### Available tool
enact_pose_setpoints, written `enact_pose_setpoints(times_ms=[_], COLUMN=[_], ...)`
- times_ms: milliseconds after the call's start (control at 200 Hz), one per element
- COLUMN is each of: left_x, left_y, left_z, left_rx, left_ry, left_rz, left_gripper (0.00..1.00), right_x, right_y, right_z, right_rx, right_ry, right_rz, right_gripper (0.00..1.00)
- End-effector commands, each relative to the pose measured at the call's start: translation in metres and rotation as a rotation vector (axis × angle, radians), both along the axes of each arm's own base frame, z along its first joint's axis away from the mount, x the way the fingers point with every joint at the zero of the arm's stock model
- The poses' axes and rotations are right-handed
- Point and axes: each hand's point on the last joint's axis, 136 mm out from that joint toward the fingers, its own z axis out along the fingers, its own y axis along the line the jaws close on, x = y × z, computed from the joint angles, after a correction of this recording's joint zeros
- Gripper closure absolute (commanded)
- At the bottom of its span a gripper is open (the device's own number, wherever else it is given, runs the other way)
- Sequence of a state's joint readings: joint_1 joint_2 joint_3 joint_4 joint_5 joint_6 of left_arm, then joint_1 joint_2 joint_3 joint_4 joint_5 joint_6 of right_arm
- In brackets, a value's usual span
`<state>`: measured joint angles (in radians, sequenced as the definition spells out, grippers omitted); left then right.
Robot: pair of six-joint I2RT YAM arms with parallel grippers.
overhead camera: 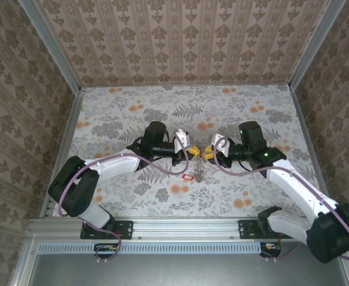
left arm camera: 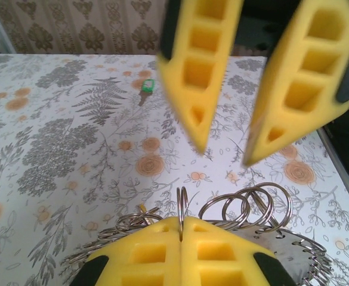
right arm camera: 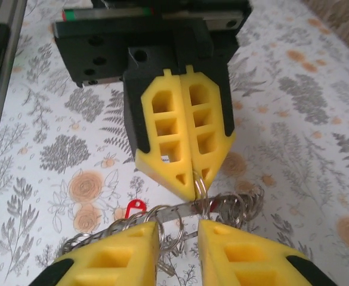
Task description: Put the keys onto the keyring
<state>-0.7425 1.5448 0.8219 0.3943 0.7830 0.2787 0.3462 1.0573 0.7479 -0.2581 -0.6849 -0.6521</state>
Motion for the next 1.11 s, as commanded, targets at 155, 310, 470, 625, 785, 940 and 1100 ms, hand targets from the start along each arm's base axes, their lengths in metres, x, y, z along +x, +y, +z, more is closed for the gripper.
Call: enact_pose_setpoints(times_ms=[155,310,470,625,785,940,1100], left_x=[0.003,0.002,-0.003,-0.005,-0.004,-0.004,-0.006], left_y=[0.003,0.002,0.003,0.001,0.000,0.000,0.000], left_z=[0.039,0.042,0.045,0.048,0.052,0.054,0.055], left_rx=[-0.173,-0.196,-0.201,-0.206,-0.214,-0.221,-0.226], left_ry=[-0.001,0.014,0.021,0.030,0.024,0.031,0.035], left_rz=[0.010,0.001,-0.023,-0.043,-0.047,-0.051,-0.057], left_gripper=[1.00,1.00,1.00,1.00,1.00,1.00,1.00], right_x=[0.014,0.014,0.019,0.023,0.016,0.013,0.017], right_y=[-0.022,-0.021,-0.011,-0.001,0.009,0.013,0.015], right_z=[0.016,0.013,0.026,0.032,0.033,0.027,0.024], right_rx=[0.044,0.034,0.092,0.128,0.152,0.155,0.151], right_ry=[-0.084,-0.097,-0.125,-0.112,-0.070,-0.032,-0.021], right_rz=[-0.188,-0.172,-0.125,-0.053,0.047,0.091,0.095], right_gripper=[0.73,0.74,0.75,0.74,0.72,0.72,0.72])
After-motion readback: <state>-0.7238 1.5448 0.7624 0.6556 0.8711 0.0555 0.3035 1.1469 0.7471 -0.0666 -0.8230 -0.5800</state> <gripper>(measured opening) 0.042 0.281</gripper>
